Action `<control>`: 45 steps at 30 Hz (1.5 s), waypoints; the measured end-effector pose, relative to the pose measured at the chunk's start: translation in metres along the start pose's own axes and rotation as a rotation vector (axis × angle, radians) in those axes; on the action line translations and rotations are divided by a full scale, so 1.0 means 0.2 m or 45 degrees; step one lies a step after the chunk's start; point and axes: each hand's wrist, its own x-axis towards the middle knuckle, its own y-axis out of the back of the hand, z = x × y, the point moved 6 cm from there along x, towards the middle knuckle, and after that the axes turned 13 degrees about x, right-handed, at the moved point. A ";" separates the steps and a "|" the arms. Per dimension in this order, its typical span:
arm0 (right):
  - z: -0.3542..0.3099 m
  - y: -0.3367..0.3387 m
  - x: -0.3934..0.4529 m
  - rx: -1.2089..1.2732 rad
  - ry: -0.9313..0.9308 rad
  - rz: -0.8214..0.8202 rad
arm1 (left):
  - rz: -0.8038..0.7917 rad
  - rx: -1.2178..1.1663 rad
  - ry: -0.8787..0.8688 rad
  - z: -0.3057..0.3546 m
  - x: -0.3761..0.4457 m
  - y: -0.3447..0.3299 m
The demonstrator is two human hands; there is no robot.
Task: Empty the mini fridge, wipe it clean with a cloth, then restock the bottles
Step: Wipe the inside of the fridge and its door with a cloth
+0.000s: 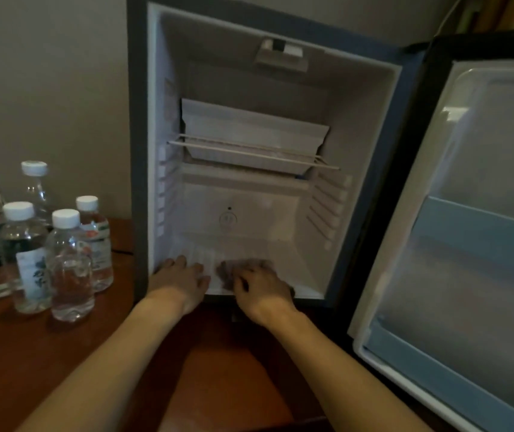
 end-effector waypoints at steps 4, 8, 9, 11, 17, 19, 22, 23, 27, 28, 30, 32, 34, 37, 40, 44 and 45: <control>0.03 0.00 0.26 0.065 -0.058 0.000 | 0.035 -0.015 0.000 0.00 0.00 0.00; 0.04 -0.01 0.47 0.060 -0.075 0.027 | 0.071 -0.023 0.013 0.01 -0.01 -0.02; 0.04 -0.01 0.51 0.065 -0.076 0.017 | 0.072 -0.033 0.021 0.00 -0.01 -0.01; 0.04 -0.01 0.56 0.085 -0.077 -0.009 | 0.071 -0.041 0.037 0.00 -0.01 -0.01; 0.04 0.01 0.36 0.098 -0.028 -0.043 | 0.095 -0.047 0.035 0.00 -0.03 0.01; 0.04 0.00 0.24 0.059 -0.007 0.013 | 0.105 -0.042 0.041 0.01 -0.04 0.01; 0.02 -0.03 0.08 -0.036 -0.114 0.021 | 0.124 -0.034 0.052 0.01 -0.06 0.02; 0.01 -0.04 0.03 -0.045 -0.124 0.028 | 0.128 -0.042 0.056 0.01 -0.06 0.03; 0.01 -0.01 -0.01 0.046 -0.096 0.081 | 0.140 -0.050 0.058 0.01 -0.08 0.03; 0.02 0.00 0.03 0.066 -0.124 0.077 | 0.141 -0.048 0.060 0.01 -0.08 0.03; 0.04 0.01 0.13 0.080 -0.128 0.067 | 0.134 -0.055 0.069 0.01 -0.07 0.02; 0.06 0.03 0.23 0.070 -0.105 0.062 | 0.131 -0.068 0.064 0.02 -0.07 0.00; 0.09 0.04 0.34 0.084 -0.113 0.046 | 0.143 -0.078 0.066 0.02 -0.05 -0.01; 0.10 0.07 0.51 0.105 -0.121 0.014 | 0.151 -0.084 0.068 0.01 -0.05 -0.01; 0.12 0.06 0.60 0.147 -0.164 0.011 | 0.143 -0.077 0.062 0.02 -0.05 -0.02; 0.13 0.05 0.55 0.110 -0.100 -0.027 | 0.119 -0.070 0.056 0.01 -0.05 -0.01; 0.14 0.05 0.51 0.114 -0.077 -0.026 | 0.119 -0.062 0.055 0.02 -0.05 -0.01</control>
